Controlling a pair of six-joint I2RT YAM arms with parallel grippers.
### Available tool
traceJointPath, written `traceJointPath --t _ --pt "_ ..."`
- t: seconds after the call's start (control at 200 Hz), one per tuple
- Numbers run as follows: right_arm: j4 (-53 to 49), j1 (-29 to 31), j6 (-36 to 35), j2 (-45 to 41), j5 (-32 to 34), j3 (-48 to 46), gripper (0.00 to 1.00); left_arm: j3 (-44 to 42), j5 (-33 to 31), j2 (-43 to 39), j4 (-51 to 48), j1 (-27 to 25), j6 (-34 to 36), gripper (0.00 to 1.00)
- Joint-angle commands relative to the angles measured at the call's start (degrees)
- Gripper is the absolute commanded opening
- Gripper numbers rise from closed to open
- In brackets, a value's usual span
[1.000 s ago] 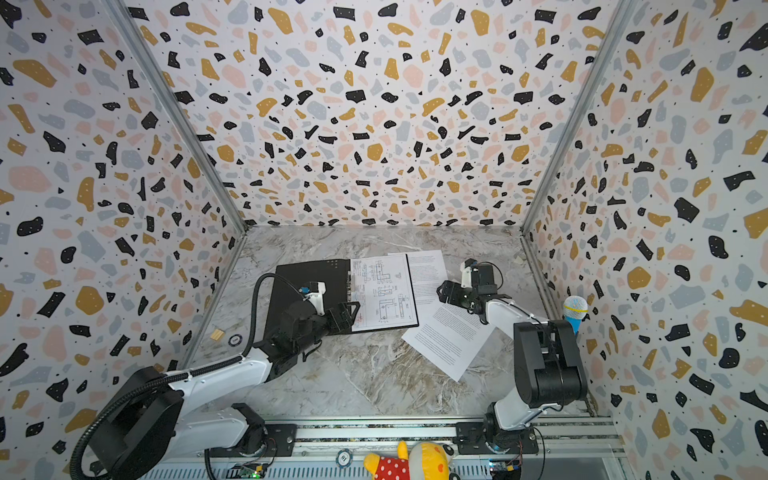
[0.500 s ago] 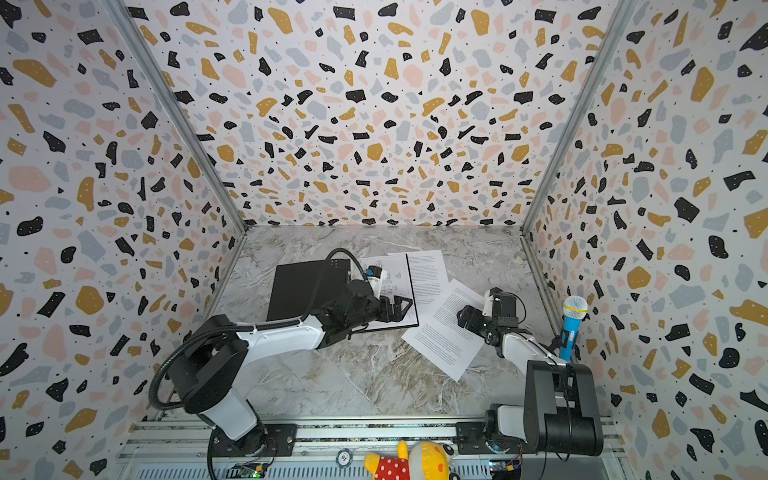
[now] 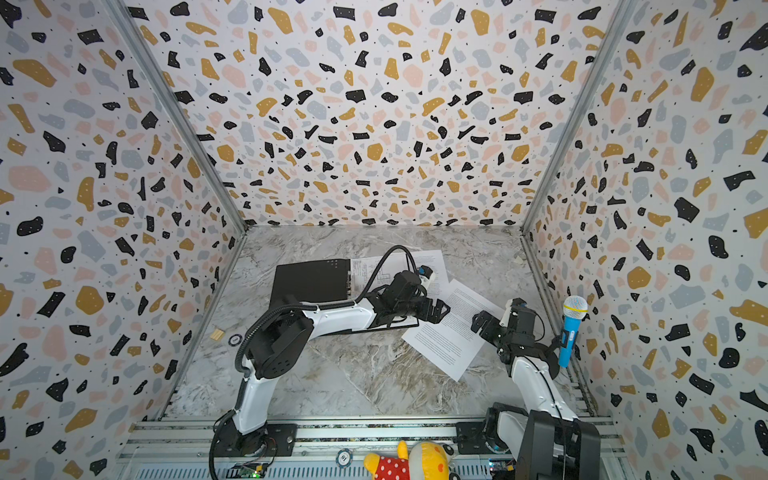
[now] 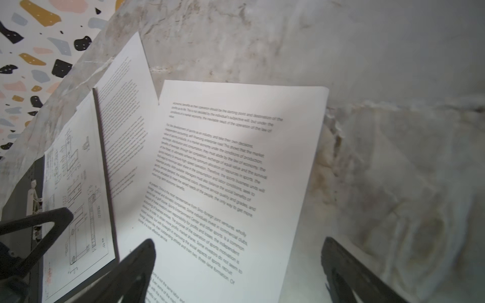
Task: Put the files into the folder
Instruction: 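Pinch the top text page with both grippers and lift its edge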
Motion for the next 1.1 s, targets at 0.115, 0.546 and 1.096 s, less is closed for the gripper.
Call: traceJointPath --t 0.115,0.546,1.096 --pt "-1.4 -1.6 1.1 0.4 -2.8 -0.4 0.99 8.0 0.5 6.1 -6.9 -0.6 2.9 0.95" --pt "2.5 -3.1 3.2 3.7 -8.2 -2.1 1.00 12.1 -1.4 10.4 -10.3 -1.1 3.6 0.93" --pt "4.3 -3.5 4.4 6.5 -11.2 -2.6 0.98 13.2 -2.6 11.9 -12.0 -2.1 4.2 0.92"
